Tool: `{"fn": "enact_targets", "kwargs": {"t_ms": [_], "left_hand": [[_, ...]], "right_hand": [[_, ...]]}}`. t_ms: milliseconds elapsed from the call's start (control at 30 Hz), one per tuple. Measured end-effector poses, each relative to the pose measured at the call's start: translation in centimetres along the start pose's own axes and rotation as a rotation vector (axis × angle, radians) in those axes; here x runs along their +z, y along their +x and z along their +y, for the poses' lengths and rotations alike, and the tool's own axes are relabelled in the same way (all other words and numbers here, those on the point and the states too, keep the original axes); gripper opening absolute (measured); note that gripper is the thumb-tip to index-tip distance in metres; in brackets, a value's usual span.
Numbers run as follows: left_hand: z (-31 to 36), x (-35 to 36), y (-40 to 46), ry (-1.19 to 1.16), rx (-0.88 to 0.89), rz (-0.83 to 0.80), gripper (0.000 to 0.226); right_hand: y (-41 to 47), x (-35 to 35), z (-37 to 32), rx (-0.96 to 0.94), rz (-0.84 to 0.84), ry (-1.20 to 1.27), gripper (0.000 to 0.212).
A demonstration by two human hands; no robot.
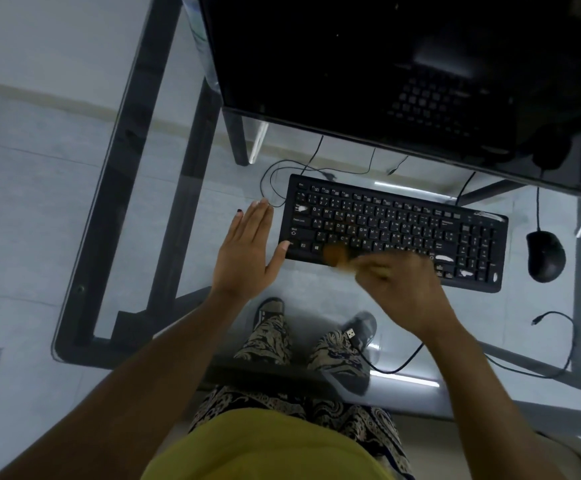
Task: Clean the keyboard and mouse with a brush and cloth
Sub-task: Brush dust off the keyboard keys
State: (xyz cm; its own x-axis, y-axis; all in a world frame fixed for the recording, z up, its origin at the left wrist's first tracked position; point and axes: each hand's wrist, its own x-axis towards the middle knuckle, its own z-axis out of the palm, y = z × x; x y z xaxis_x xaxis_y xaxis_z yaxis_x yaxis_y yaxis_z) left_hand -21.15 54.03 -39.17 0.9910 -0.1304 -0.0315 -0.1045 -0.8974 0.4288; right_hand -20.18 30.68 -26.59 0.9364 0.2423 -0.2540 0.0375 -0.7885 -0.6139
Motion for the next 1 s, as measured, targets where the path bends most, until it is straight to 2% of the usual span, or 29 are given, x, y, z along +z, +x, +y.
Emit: {"fn": "enact_targets", "kwargs": {"t_ms": [33, 67, 133, 167, 200, 267, 300, 400, 433, 533, 567, 700, 733, 833, 867, 933, 967, 1000], "left_hand": [[0.0, 0.0, 0.0, -0.001, -0.001, 0.002, 0.064], [0.0, 0.0, 0.0, 0.000, -0.002, 0.001, 0.064], [0.0, 0.0, 0.0, 0.001, -0.004, -0.003, 0.065], [0.0, 0.0, 0.0, 0.001, -0.006, -0.002, 0.065], [0.0, 0.0, 0.1, 0.001, -0.006, 0.000, 0.065], [0.0, -0.1, 0.0, -0.003, -0.005, 0.002, 0.064], [0.0, -0.1, 0.0, -0.005, -0.006, 0.002, 0.064], [0.0, 0.0, 0.0, 0.000, -0.004, -0.007, 0.065], [0.0, 0.0, 0.0, 0.002, -0.005, -0.007, 0.066], [-0.1, 0.1, 0.0, -0.001, -0.006, -0.003, 0.067], [-0.1, 0.1, 0.0, 0.002, -0.007, -0.001, 0.067], [-0.1, 0.1, 0.0, 0.015, -0.007, 0.005, 0.068], [-0.1, 0.1, 0.1, 0.009, -0.008, 0.005, 0.067], [-0.1, 0.1, 0.1, -0.006, -0.013, 0.001, 0.066], [-0.1, 0.1, 0.1, -0.007, -0.012, 0.001, 0.066], [-0.1, 0.1, 0.1, -0.009, -0.009, 0.001, 0.065], [-0.1, 0.1, 0.0, -0.010, -0.010, 0.001, 0.065], [0.0, 0.1, 0.1, -0.011, -0.010, 0.001, 0.065]], "right_hand": [[-0.1, 0.2, 0.0, 0.049, -0.068, 0.044, 0.024], [-0.1, 0.4, -0.1, 0.084, -0.034, 0.084, 0.024], [0.0, 0.3, -0.4, 0.045, 0.180, 0.065, 0.024], [0.0, 0.2, -0.4, 0.032, 0.209, 0.049, 0.025], [0.3, 0.2, -0.5, 0.046, 0.149, 0.061, 0.024], [0.5, 0.3, -0.5, 0.145, -0.120, 0.166, 0.022], [0.6, 0.4, -0.3, 0.184, -0.136, 0.223, 0.019], [0.7, 0.5, 0.2, 0.215, 0.212, 0.282, 0.020], [0.9, 0.4, 0.4, 0.229, 0.224, 0.287, 0.020], [1.8, 0.0, 0.6, 0.281, -0.058, 0.380, 0.017], [2.0, -0.1, 1.0, 0.283, -0.039, 0.398, 0.017], [3.7, -0.8, 2.3, 0.314, 0.419, 0.324, 0.022], [4.2, -1.1, 2.1, 0.321, 0.435, 0.330, 0.022], [5.5, -1.6, 1.4, 0.296, 0.217, 0.430, 0.019], [5.8, -1.6, 1.2, 0.281, 0.219, 0.384, 0.018], [6.4, -1.6, 1.0, 0.212, 0.396, 0.141, 0.018], [6.6, -1.4, 0.8, 0.183, 0.459, 0.082, 0.019], [6.7, -1.2, 0.6, 0.171, 0.442, 0.113, 0.020]]}}
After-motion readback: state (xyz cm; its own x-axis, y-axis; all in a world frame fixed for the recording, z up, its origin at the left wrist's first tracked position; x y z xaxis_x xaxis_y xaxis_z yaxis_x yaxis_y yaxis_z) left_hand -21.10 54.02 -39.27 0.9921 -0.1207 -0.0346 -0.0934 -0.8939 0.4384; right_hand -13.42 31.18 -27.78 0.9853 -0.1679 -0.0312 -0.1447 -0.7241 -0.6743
